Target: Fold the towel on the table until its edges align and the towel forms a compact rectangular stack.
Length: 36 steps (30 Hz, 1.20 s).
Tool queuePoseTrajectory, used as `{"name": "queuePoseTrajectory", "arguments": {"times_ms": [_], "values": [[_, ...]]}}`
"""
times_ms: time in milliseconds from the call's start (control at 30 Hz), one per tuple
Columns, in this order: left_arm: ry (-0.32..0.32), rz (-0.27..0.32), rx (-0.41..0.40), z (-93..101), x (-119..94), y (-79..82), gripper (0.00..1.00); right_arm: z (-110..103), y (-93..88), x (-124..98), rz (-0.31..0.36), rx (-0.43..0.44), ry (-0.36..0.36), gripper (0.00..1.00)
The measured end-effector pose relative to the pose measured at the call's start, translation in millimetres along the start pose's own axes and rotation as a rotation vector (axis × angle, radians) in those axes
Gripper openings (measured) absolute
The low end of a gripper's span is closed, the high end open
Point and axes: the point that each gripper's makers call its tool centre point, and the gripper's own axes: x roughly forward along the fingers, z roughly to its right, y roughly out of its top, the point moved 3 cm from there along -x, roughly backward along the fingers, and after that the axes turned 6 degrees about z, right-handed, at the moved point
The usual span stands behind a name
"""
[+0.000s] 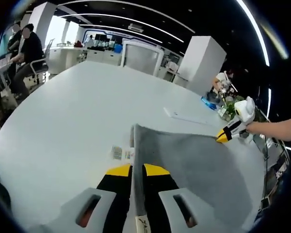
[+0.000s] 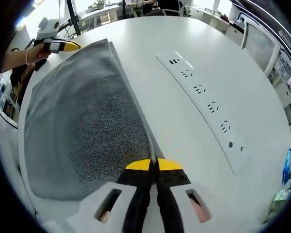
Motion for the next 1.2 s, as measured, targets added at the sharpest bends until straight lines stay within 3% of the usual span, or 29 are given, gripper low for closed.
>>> {"name": "queuePoseTrajectory", "arguments": {"times_ms": [233,433,600,833,1067,1167,1200], "values": [[-0.026,0.006,0.031,20.1,-19,-2.7,0.09,1,-12.7,-8,0.003,0.033,-0.049,0.00],[-0.022,-0.013,0.051,31.0,-43,-17.3,0.09,0,-14.7,-10,0.018,0.057,-0.066,0.00],[-0.009,-0.038,0.048,39.8,-62,-38.3,0.09,-1,-14.6,-10,0.022,0.072,-0.069,0.00],[0.060,-0.078,0.011,46.5,-93,-76.0,0.09,-4,-14.5,-11,0.021,0.043,-0.092,0.00],[0.095,-0.129,0.015,44.0,-98,-97.4,0.09,-7,-25.4,-17,-0.001,0.015,-0.132,0.00],[0.092,-0.122,0.027,44.4,-94,-95.7,0.08,-8,-33.6,-22,0.016,0.036,-0.162,0.00],[0.082,-0.131,0.073,44.7,-93,-95.1,0.07,-8,-37.1,-24,0.018,0.051,-0.175,0.00]]}}
